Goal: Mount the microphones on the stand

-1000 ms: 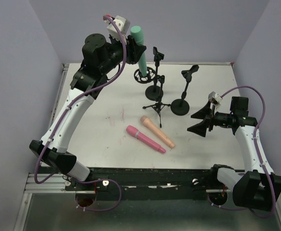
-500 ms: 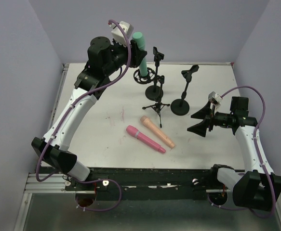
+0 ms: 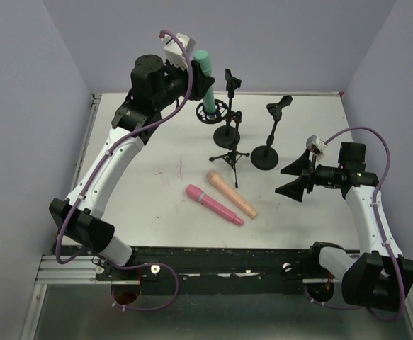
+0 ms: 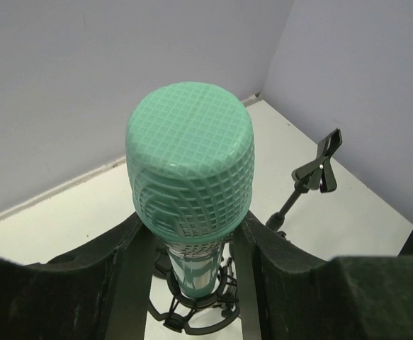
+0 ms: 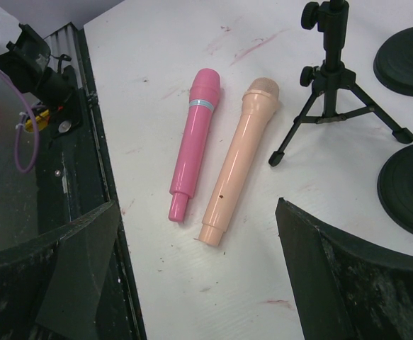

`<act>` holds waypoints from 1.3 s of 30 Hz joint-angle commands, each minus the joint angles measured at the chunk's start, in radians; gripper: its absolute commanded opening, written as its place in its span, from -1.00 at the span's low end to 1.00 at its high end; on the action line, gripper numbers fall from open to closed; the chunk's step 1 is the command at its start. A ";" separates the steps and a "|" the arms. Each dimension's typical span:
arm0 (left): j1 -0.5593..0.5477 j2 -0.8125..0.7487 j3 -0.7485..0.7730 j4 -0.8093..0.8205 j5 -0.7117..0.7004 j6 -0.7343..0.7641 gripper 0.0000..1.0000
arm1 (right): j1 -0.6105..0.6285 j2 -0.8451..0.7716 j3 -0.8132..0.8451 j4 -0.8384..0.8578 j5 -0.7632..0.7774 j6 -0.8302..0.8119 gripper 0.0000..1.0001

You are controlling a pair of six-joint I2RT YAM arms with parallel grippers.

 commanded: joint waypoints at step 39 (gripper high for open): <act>0.077 -0.706 -0.809 0.018 -0.027 -0.040 0.97 | -0.004 0.108 -0.028 0.019 -0.040 -0.046 0.99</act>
